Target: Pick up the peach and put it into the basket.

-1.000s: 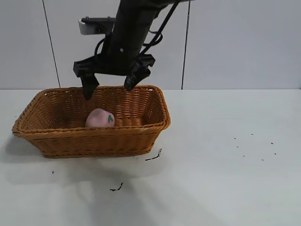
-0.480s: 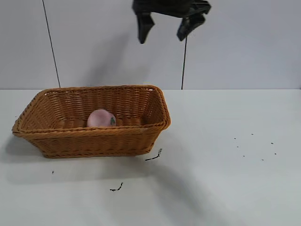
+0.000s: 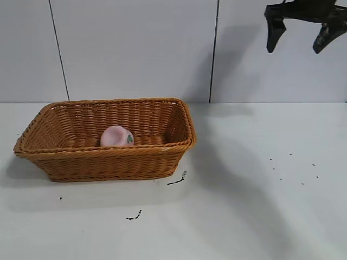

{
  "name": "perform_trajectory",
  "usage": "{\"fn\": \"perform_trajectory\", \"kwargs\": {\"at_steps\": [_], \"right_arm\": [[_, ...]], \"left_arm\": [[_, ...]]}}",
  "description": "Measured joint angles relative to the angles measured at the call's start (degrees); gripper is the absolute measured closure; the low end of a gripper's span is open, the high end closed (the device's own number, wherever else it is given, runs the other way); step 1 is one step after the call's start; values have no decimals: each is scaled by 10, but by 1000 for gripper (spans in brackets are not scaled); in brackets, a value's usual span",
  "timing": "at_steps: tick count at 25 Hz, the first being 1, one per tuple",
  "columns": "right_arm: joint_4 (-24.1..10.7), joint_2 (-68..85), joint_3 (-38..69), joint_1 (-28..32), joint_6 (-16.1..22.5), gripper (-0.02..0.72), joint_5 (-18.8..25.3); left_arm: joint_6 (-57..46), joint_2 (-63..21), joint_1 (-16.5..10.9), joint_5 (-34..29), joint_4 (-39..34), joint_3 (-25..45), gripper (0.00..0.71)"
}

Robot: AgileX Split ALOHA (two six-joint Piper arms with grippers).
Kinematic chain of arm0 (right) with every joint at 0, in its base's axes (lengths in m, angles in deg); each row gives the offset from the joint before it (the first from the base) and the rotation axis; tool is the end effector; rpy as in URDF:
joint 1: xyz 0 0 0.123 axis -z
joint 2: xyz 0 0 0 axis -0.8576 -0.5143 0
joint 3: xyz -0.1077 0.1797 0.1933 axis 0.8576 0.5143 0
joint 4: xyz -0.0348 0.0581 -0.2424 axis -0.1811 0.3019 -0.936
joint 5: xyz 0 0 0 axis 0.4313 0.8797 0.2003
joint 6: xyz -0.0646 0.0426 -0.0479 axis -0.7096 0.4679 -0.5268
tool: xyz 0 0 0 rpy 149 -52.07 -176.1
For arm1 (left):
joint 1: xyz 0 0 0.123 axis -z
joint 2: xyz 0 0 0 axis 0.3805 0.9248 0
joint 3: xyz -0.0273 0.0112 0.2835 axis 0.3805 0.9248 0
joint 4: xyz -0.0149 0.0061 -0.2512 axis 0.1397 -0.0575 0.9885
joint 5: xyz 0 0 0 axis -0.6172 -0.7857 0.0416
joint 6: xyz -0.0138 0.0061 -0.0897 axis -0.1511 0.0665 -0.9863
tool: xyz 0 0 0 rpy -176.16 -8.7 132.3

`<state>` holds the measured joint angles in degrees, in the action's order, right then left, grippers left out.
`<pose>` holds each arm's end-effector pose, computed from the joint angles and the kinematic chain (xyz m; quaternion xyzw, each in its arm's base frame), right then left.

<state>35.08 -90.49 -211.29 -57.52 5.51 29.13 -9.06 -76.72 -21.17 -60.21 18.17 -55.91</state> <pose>0.4843 -0.0122 0.3186 -0.0098 0.9641 -0.0064 0.2653 -0.0061 -0.0030 0.2762 0.0098 0.8529 -0.0246 0.5213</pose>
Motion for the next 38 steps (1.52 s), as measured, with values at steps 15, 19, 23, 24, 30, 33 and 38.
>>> {"fn": "perform_trajectory", "kwargs": {"at_steps": [15, 19, 23, 24, 30, 33, 38], "right_arm": [[7, 419, 431, -1, 0, 8, 0], [21, 555, 595, -1, 0, 8, 0], [28, 682, 751, -1, 1, 8, 0], [28, 718, 783, -1, 1, 8, -2], [29, 926, 955, -1, 1, 8, -54], [30, 1029, 1003, -1, 1, 8, -79], [30, 1152, 1021, -1, 1, 8, -101]], "left_arm": [[0, 0, 0, 0, 0, 0, 17], [0, 0, 0, 0, 0, 0, 17], [0, 0, 0, 0, 0, 0, 17], [0, 0, 0, 0, 0, 0, 17], [0, 0, 0, 0, 0, 0, 17], [0, 0, 0, 0, 0, 0, 17], [0, 0, 0, 0, 0, 0, 17]]}}
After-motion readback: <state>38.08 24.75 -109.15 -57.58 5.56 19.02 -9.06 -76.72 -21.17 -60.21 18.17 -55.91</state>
